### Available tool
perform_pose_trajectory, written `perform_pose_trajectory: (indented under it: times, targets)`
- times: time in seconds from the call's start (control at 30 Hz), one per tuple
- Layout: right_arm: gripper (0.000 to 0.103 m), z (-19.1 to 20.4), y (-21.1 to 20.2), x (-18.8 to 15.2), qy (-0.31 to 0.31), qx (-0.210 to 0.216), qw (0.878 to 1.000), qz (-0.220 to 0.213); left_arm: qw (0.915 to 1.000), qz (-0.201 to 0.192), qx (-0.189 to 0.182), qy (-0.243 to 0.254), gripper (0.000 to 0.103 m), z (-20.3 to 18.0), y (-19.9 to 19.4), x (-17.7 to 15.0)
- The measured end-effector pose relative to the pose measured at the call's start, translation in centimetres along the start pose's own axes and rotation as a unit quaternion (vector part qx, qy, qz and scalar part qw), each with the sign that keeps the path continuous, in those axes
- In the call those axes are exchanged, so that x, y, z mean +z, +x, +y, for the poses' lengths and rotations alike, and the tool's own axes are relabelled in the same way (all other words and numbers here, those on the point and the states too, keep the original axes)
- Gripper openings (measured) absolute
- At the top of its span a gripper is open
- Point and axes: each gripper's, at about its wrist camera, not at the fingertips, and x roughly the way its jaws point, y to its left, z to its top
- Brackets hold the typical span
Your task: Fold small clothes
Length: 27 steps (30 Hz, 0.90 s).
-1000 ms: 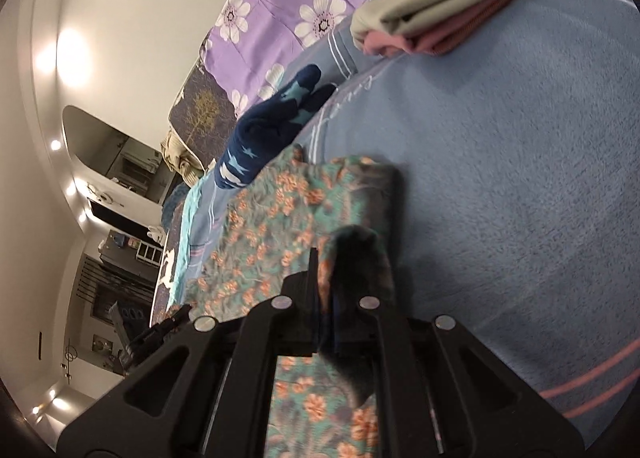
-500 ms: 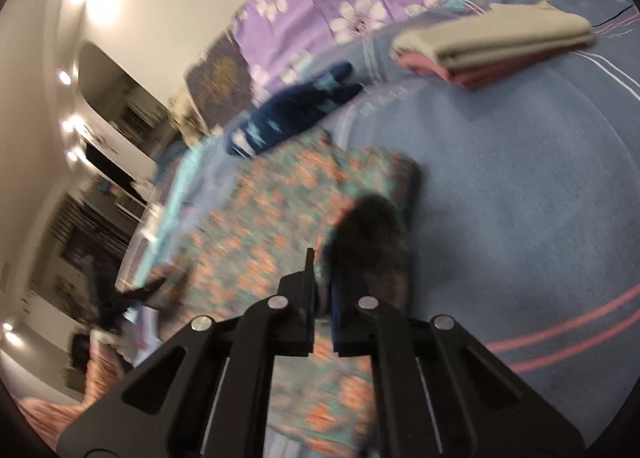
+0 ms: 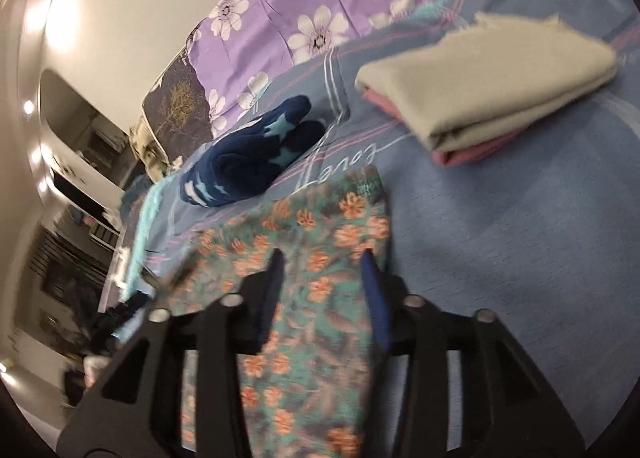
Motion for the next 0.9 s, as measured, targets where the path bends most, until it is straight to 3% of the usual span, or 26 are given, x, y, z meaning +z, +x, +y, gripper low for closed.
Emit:
perform_pose_trajectory:
  times: [0.17,0.47,0.5,0.53,0.57,0.6,0.67,0.77,0.87,0.9]
  targets:
    - [0.049,0.5,0.8,0.5,-0.034,-0.024,0.999,0.019,0.9995,0.012,0.021,0.022,0.053,0.5,0.4,1.0]
    - [0.056,1.8,5.4,1.5,-0.067,-0.061,0.994,0.065,0.9956,0.08,0.048,0.013,0.053,1.9,5.5,4.5]
    - [0.045,2.1,5.8,1.6,-0.077,-0.065,0.993,0.067,0.9957,0.081,0.043,0.007,0.053,2.0,5.9,4.7]
    - [0.008,2.5,5.9,1.6,-0.088,-0.068,0.991,0.068,0.9963,0.079,0.034,0.009,0.031,1.9,6.1,4.8]
    - [0.005,3.0,5.8,1.6,-0.099,-0.073,0.99,0.066,0.9968,0.075,0.026,0.013,0.01,1.7,6.0,4.8]
    - [0.003,3.5,5.2,1.7,-0.106,-0.071,0.991,0.05,0.9977,0.066,0.002,0.01,0.003,1.4,5.5,4.8]
    - [0.003,4.9,3.1,1.9,-0.115,-0.042,0.992,0.007,0.9992,0.028,-0.025,0.012,0.003,0.6,3.7,4.7]
    - [0.003,5.7,2.1,2.8,-0.122,-0.04,0.991,-0.029,0.9988,-0.01,0.001,0.048,0.003,-0.6,1.8,4.7]
    - [0.008,4.5,5.4,2.9,-0.124,-0.087,0.988,0.006,0.997,0.013,0.054,0.054,0.004,0.4,3.4,4.4]
    - [0.01,4.0,6.1,2.8,-0.12,-0.104,0.987,0.019,0.997,0.021,0.057,0.048,0.006,0.8,3.9,4.1]
